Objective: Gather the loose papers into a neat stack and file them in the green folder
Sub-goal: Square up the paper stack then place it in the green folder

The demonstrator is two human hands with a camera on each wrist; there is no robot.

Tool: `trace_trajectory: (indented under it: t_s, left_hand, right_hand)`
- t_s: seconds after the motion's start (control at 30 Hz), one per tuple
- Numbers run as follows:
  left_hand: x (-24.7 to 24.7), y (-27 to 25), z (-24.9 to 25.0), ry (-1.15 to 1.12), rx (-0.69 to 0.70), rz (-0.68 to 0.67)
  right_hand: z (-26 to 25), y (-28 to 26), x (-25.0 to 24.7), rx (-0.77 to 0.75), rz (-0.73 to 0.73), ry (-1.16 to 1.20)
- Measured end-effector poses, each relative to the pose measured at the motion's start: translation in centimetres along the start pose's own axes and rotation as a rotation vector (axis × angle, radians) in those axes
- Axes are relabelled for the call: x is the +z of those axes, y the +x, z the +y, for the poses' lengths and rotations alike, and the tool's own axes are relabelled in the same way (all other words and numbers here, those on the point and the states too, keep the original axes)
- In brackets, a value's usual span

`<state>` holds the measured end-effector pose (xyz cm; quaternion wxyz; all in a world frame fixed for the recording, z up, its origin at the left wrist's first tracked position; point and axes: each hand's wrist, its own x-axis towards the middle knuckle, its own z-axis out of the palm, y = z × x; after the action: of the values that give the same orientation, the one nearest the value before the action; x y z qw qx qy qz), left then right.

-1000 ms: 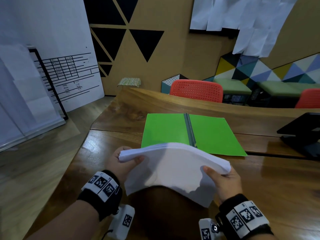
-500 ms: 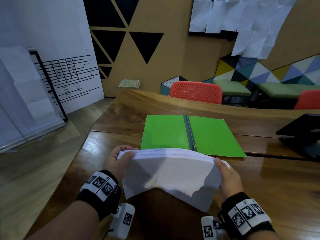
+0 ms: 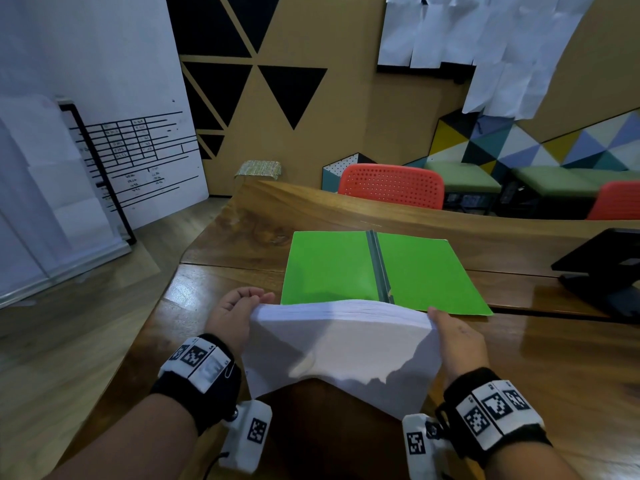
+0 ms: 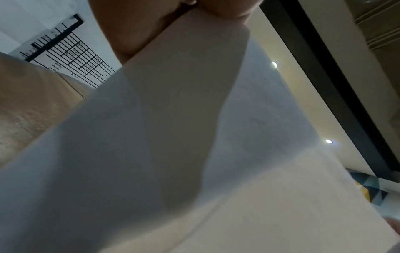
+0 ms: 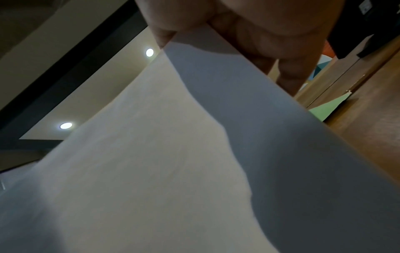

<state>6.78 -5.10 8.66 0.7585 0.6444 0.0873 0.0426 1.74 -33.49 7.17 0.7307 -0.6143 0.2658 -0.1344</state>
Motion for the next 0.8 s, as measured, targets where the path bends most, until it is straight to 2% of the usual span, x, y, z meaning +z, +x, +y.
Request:
trace_trajectory:
  t_s: [0.1, 0.23, 0.37, 0.5, 0.63, 0.8]
  left_hand:
    - [-0.4, 0.2, -0.3, -0.012, 0.006, -0.023]
    - [-1.3, -0.3, -2.0, -0.035, 0.020, -0.140]
    - [-0.2, -1.8, -2.0, 0.151, 0.009, -0.043]
    - [0.4, -2.3, -0.9, 0.119, 0.047, -0.025]
    - [-0.9, -1.7, -1.6, 0.139, 0.129, -0.091]
    - [-1.3, -1.5, -2.0, 0.183, 0.041, -0.124]
  right_hand:
    - [1.0, 0.0, -0.3, -0.094, -0.102, 0.018]
    - [3.4, -0.3, -1.3, -0.094, -0.266, 0.083]
    - [3.4, -1.3, -0.3, -0.102, -0.162, 0.058]
    - [2.6, -1.5, 0.2, -0.146, -0.106, 0.116]
    - [2.7, -1.6, -0.3, -0.142, -0.139, 0.103]
    - [2.8, -1.7, -0.8, -0.133, -0.186, 0.027]
